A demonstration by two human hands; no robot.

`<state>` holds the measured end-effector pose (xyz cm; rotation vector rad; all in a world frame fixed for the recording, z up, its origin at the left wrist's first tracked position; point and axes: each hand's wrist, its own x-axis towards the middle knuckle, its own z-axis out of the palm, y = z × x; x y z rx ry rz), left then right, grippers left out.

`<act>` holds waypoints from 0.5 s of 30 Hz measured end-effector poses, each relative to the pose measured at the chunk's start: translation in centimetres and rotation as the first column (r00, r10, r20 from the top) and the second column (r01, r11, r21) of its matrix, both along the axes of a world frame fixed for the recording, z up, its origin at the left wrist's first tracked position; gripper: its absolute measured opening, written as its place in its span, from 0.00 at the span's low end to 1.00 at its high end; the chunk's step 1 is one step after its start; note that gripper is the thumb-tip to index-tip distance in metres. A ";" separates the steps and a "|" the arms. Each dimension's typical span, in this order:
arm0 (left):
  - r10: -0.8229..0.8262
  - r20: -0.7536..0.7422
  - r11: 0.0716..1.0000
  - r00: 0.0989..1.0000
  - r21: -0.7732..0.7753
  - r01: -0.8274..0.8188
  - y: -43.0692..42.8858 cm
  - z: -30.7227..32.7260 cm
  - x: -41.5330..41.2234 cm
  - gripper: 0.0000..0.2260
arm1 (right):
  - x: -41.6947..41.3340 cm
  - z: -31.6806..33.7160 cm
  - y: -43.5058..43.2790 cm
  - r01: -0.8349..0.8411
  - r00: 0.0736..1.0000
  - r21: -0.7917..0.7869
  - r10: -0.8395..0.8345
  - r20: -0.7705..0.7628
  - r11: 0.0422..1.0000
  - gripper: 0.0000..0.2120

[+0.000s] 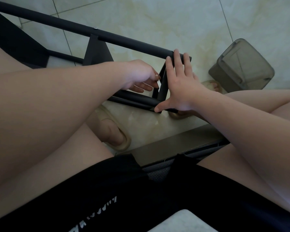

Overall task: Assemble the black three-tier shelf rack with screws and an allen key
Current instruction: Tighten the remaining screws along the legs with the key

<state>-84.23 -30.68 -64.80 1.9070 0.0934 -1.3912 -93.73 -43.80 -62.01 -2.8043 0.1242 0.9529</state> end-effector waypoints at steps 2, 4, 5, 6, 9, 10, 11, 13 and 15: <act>-0.036 0.031 0.999 0.999 0.015 0.035 0.0 0.1 0.0 0.05 | 0.0 0.0 0.0 0.001 1.000 0.005 -0.001 0.002 1.000 0.74; -0.067 0.071 0.997 0.995 0.045 0.064 -0.1 0.1 -0.1 0.05 | 0.0 -0.1 -0.1 0.002 1.000 0.009 -0.002 0.004 1.000 0.74; -0.072 0.081 0.996 0.994 0.055 0.068 -0.1 0.1 -0.1 0.05 | 0.0 -0.1 -0.1 0.003 1.000 0.008 -0.003 0.004 1.000 0.74; -0.071 0.081 0.996 0.994 0.059 0.066 -0.1 0.2 -0.1 0.05 | 0.0 -0.1 -0.1 0.003 1.000 0.008 -0.003 0.004 1.000 0.74; -0.043 0.070 0.998 0.997 0.044 0.040 -0.2 0.2 -0.1 0.05 | 0.0 -0.1 0.0 0.005 1.000 0.007 -0.005 0.005 1.000 0.74; -0.032 0.069 0.999 0.997 0.036 0.030 -0.2 0.2 -0.1 0.06 | 0.0 -0.1 0.0 0.005 1.000 0.007 -0.005 0.005 1.000 0.74; -0.022 0.068 0.999 0.997 0.029 0.020 -0.2 0.2 -0.1 0.06 | 0.0 -0.1 0.0 0.005 1.000 0.009 -0.005 0.004 1.000 0.74; -0.005 0.057 1.000 0.998 0.021 0.004 -0.2 0.3 0.0 0.06 | 0.0 -0.1 0.0 0.005 1.000 0.012 -0.005 0.003 1.000 0.74; -0.001 0.043 1.000 0.999 0.016 0.000 -0.2 0.3 0.0 0.06 | 0.0 -0.1 -0.1 0.004 1.000 0.011 -0.004 0.000 1.000 0.73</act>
